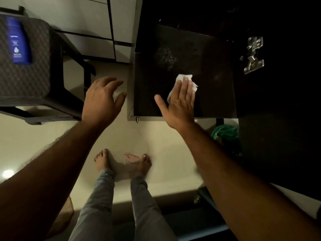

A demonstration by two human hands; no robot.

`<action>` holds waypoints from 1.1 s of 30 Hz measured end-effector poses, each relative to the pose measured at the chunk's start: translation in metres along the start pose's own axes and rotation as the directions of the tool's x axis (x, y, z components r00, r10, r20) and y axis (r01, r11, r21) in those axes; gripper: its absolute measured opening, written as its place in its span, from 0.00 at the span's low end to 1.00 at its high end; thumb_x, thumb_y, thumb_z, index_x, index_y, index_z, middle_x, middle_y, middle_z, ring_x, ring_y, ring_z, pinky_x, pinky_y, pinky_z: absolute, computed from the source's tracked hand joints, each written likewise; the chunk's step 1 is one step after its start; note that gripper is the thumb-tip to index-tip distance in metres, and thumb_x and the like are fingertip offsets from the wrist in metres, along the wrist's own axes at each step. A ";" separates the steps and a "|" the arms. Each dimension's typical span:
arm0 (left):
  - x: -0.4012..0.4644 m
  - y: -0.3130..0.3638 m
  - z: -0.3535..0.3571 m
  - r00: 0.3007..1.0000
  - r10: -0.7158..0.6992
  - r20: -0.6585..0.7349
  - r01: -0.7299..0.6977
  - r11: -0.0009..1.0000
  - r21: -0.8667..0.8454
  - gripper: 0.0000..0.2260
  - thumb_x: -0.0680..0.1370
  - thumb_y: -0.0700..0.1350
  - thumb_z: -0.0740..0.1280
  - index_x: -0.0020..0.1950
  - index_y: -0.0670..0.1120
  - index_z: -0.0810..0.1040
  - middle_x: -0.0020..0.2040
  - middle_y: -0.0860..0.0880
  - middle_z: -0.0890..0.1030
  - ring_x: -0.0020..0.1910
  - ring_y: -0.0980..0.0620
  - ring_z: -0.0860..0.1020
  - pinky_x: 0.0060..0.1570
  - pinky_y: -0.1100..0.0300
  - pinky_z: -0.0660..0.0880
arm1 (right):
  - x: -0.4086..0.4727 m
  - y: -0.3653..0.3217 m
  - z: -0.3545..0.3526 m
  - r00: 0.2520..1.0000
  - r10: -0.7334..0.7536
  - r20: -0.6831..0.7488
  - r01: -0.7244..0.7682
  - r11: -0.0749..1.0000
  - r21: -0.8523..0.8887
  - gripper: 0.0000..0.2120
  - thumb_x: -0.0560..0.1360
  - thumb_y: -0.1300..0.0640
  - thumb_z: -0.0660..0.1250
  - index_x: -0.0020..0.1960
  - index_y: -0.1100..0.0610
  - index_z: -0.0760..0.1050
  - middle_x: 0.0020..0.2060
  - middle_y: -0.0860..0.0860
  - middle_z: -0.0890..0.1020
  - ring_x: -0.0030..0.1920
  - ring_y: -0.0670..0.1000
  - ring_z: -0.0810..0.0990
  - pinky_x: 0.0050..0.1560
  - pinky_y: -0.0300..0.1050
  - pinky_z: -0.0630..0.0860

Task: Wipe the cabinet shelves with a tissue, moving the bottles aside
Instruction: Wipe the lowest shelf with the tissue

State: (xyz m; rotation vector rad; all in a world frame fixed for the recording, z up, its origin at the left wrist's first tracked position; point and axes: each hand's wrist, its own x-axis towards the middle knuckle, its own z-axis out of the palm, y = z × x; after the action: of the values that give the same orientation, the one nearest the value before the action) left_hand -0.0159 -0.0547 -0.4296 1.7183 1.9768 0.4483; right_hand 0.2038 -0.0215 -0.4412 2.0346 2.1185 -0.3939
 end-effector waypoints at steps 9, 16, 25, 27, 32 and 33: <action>0.002 -0.014 -0.017 0.999 0.000 0.033 0.000 1.000 -0.006 0.19 0.80 0.51 0.63 0.70 0.47 0.72 0.70 0.43 0.72 0.70 0.44 0.68 0.69 0.44 0.65 | -0.068 -0.001 0.013 0.942 -0.322 0.091 0.333 0.929 -0.161 0.46 0.75 0.27 0.36 0.80 0.60 0.42 0.79 0.58 0.42 0.79 0.56 0.39 0.78 0.56 0.45; 0.006 -0.030 -0.016 0.999 0.007 0.040 -0.007 1.000 0.002 0.19 0.80 0.51 0.63 0.70 0.47 0.72 0.69 0.43 0.72 0.70 0.44 0.68 0.69 0.45 0.64 | 0.000 -0.049 0.004 0.997 -0.073 -0.002 0.073 0.997 -0.029 0.47 0.75 0.29 0.40 0.79 0.63 0.41 0.79 0.61 0.42 0.79 0.58 0.39 0.78 0.56 0.41; 0.015 -0.048 -0.032 0.998 0.033 0.055 -0.033 0.999 -0.008 0.19 0.80 0.52 0.62 0.70 0.47 0.72 0.69 0.43 0.73 0.70 0.44 0.69 0.69 0.44 0.65 | -0.059 -0.023 0.008 0.930 -0.352 0.109 0.367 0.907 -0.208 0.42 0.77 0.30 0.34 0.80 0.59 0.43 0.79 0.57 0.43 0.79 0.56 0.41 0.78 0.57 0.47; 0.016 -0.055 -0.033 0.998 0.033 0.053 -0.033 0.999 -0.004 0.19 0.80 0.52 0.62 0.70 0.47 0.72 0.69 0.43 0.73 0.69 0.44 0.69 0.69 0.45 0.65 | -0.039 -0.023 0.004 0.969 -0.239 0.062 0.246 0.949 -0.196 0.44 0.76 0.30 0.31 0.80 0.60 0.43 0.79 0.58 0.45 0.79 0.57 0.42 0.78 0.57 0.48; 0.017 -0.062 -0.032 0.998 0.004 0.055 -0.004 1.000 -0.007 0.19 0.80 0.52 0.62 0.70 0.47 0.72 0.69 0.43 0.73 0.69 0.44 0.69 0.69 0.45 0.65 | 0.009 -0.087 0.004 0.993 -0.117 -0.004 0.117 0.991 -0.071 0.43 0.77 0.31 0.40 0.79 0.61 0.41 0.79 0.59 0.42 0.79 0.57 0.38 0.78 0.56 0.40; 0.017 -0.061 -0.032 0.999 0.004 0.055 -0.003 1.000 -0.013 0.19 0.80 0.52 0.62 0.70 0.47 0.72 0.69 0.43 0.73 0.69 0.44 0.69 0.69 0.45 0.65 | 0.006 -0.094 0.005 0.990 -0.143 -0.010 0.141 0.987 -0.078 0.42 0.77 0.31 0.40 0.79 0.61 0.41 0.79 0.59 0.42 0.79 0.57 0.38 0.78 0.55 0.40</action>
State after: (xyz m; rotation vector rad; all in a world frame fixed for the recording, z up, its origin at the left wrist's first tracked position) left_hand -0.0863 -0.0452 -0.4380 1.7082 1.9285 0.4105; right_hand 0.1095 -0.0200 -0.4416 1.8574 2.2587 -0.3117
